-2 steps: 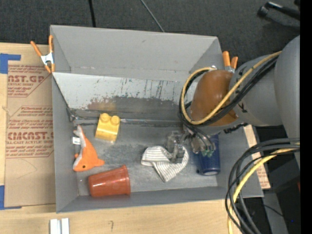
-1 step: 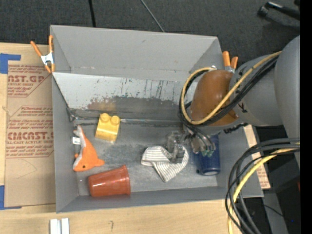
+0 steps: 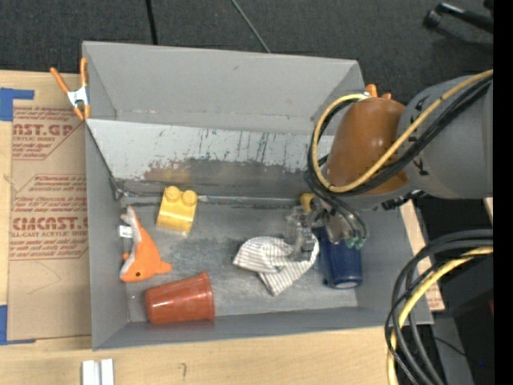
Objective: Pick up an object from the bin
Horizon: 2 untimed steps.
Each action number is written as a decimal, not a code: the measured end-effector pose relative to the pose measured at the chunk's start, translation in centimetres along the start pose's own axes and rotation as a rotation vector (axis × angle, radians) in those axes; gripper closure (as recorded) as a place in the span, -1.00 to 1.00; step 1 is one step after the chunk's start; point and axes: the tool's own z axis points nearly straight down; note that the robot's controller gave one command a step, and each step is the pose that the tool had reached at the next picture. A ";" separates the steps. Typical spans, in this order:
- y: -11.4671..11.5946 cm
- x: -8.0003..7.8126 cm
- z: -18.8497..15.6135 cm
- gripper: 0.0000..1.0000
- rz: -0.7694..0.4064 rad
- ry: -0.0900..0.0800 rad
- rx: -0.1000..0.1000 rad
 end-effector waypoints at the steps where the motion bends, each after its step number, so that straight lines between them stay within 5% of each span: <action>1: 0.1 0.6 -5.4 1.00 -0.007 -0.004 0.001; 2: 0.3 0.5 -10.1 1.00 -0.014 -0.012 0.002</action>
Offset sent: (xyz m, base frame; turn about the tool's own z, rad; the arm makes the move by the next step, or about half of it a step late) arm -0.0001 0.0131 0.0541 -0.0556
